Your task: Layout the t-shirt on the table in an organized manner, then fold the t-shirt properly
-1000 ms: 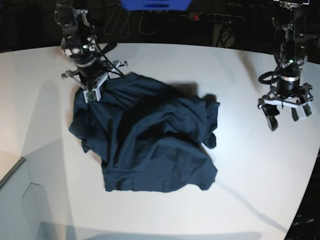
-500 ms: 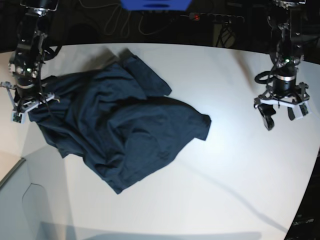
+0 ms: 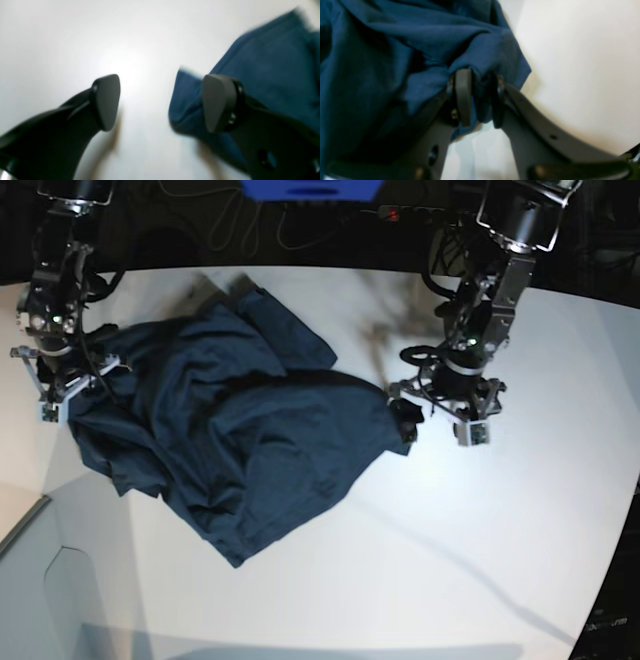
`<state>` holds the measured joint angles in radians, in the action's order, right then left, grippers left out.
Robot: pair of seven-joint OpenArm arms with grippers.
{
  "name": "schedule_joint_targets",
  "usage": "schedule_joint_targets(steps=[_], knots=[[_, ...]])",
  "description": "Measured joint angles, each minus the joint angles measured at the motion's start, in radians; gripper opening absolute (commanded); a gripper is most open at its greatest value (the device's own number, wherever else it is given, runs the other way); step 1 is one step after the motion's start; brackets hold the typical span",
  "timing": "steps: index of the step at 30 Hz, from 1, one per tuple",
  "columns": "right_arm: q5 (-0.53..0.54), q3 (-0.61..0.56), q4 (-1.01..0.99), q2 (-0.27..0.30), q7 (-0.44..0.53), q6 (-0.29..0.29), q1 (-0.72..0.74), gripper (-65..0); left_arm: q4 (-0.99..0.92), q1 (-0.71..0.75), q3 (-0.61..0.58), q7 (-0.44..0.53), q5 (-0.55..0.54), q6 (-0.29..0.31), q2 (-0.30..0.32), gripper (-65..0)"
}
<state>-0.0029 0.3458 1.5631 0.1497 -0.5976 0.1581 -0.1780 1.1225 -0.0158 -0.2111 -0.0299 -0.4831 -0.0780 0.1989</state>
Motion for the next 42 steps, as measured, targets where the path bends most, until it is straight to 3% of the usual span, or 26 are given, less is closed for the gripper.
schedule_joint_targets(steps=[6,15,18,22,23,26,32,38,42], knots=[[-0.002,-0.002,0.099,-0.004,-0.004,0.002,-0.044,-44.6,-0.057,-0.032,-0.077,0.005,0.0,0.007,-0.011,-15.5],[-0.004,-0.004,0.252,-0.067,-0.006,0.002,-0.104,-44.6,-0.061,-0.035,-0.183,0.021,0.006,0.006,-0.005,-17.2],[0.002,-0.008,0.296,-0.093,-0.005,0.003,-0.124,-44.6,-0.077,-0.046,-0.226,0.041,0.007,0.007,-0.009,-30.5],[-0.005,-0.045,0.318,-0.11,-0.01,0.003,-0.172,-44.6,-0.081,-0.056,-0.228,0.014,-0.01,0.006,-0.005,-62.0],[-0.005,-0.064,0.316,-0.113,-0.009,0.003,-0.183,-44.6,-0.081,-0.056,-0.227,0.012,-0.006,0.006,-0.004,-65.0],[0.0,-0.127,0.316,-0.114,-0.007,0.003,-0.214,-44.6,-0.057,-0.045,-0.193,-0.005,-0.009,0.003,-0.003,-63.5],[0.0,-0.259,0.316,-0.111,-0.008,0.003,-0.283,-43.9,0.183,0.041,0.031,0.0,-0.004,0.008,0.012,-64.9],[-0.004,-0.36,0.315,-0.114,-0.005,0.003,-0.338,-31.9,0.241,0.112,0.149,-0.009,-0.004,0.007,0.039,-64.9],[0.0,-0.386,0.245,-0.117,0.002,0.003,-0.306,-30.2,0.243,0.141,0.229,-0.008,-0.008,0.007,0.056,-64.9]])
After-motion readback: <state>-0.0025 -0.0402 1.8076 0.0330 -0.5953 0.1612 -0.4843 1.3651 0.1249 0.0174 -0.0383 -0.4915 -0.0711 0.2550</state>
